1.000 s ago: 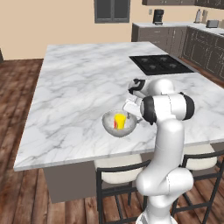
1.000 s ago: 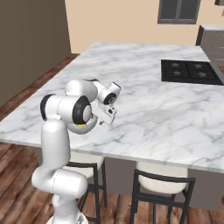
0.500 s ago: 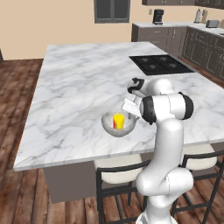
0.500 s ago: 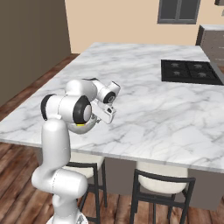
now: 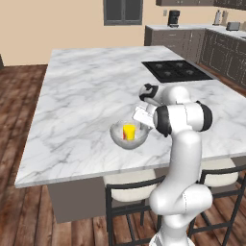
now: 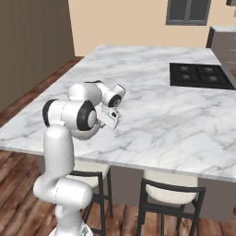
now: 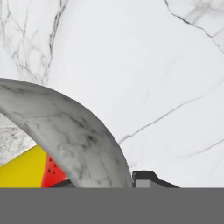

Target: Place the cup inside the bowl on the dining table and move the bowl to any counter.

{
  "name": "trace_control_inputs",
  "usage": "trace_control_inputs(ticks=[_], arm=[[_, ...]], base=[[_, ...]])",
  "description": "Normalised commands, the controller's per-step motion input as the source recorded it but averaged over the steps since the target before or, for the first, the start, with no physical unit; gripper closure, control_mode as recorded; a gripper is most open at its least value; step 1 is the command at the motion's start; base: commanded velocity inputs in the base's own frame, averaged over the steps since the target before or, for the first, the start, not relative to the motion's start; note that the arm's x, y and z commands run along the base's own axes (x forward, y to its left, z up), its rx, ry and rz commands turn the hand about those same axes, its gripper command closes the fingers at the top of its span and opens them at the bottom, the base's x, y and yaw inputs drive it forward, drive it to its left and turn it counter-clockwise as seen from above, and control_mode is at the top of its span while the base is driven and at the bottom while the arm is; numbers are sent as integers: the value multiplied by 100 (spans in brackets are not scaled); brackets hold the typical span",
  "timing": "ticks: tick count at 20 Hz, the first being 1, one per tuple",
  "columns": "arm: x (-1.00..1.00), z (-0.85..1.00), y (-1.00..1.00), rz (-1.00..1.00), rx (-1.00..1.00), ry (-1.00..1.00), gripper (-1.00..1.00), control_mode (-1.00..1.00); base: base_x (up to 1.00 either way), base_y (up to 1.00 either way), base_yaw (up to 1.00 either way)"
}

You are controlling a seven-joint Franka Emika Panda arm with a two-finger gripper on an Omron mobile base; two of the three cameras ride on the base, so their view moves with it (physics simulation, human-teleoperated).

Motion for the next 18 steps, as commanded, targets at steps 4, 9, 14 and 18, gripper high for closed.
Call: trace_control_inputs(ticks=[4,9,14,18], arm=[[-8,13,0,0,0,0,100,-100],[-7,22,0,0,0,0,100,-100],[-13,26,0,0,1,0,100,-100],[-23,23,0,0,1,0,100,-100]], base=[[0,0,0],[0,0,0],[0,0,0],[0,0,0]])
